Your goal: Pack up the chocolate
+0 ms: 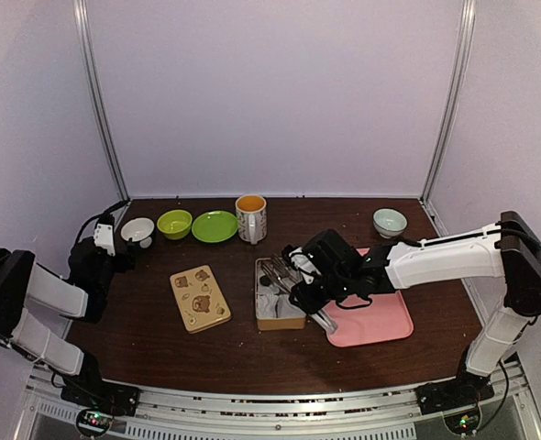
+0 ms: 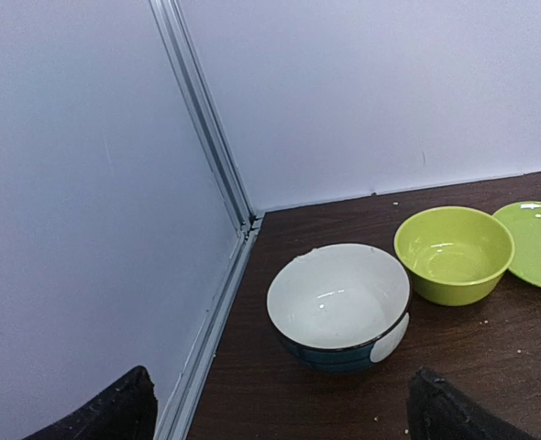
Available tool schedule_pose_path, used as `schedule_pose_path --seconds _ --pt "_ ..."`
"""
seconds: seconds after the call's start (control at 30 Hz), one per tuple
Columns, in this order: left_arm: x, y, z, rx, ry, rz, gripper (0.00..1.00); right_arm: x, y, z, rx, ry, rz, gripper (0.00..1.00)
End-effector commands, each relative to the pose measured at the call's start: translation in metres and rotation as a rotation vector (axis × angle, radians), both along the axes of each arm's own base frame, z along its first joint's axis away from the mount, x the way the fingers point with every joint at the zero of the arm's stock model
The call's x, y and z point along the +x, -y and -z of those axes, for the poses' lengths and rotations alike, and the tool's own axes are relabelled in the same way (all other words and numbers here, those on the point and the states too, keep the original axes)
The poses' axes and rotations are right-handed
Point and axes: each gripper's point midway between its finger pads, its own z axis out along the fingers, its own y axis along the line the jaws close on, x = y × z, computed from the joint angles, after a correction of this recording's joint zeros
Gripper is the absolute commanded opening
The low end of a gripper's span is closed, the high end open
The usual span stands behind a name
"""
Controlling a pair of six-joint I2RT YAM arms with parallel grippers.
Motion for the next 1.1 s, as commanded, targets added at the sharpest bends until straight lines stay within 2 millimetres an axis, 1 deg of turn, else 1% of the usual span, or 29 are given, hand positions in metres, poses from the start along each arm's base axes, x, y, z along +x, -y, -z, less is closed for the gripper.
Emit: schedule_pose_path --seconds 0.0,0.1,0.23,0.4,0.5,0.7,0.77,0.9,1.07 --pt "0.005 -0.001 -0.017 -0.008 0.063 0.003 0.98 0.016 0.005 -0.014 0.02 0.054 0.087 0.41" --pt "0.005 -0.001 -0.016 -0.008 0.061 0.004 0.98 0.021 0.016 -0.015 0.031 0.061 0.132 0.4" --pt "0.005 -0.001 -0.016 -0.008 0.061 0.003 0.98 0.03 0.035 -0.013 0.053 0.05 0.202 0.4" --pt "0.005 -0.001 -0.016 -0.008 0.062 0.003 0.98 0.044 0.069 -0.01 0.056 0.045 0.339 0.4" --pt "0.005 -0.001 -0.016 -0.008 0.061 0.003 0.98 0.051 0.09 -0.003 0.027 0.032 0.425 0.4" --pt "0.005 -0.001 -0.016 -0.008 0.061 0.005 0.98 0.063 0.123 0.006 0.009 0.012 0.569 0.41" --pt "0.005 -0.001 -0.017 -0.008 0.063 0.002 0.98 0.065 0.131 0.011 0.018 -0.01 0.6 0.41" --pt "0.005 -0.001 -0.016 -0.008 0.062 0.004 0.98 0.069 0.141 0.022 0.036 -0.054 0.638 0.42" --pt "0.005 -0.001 -0.016 -0.008 0.061 0.004 0.98 0.07 0.142 0.031 0.031 -0.091 0.637 0.42"
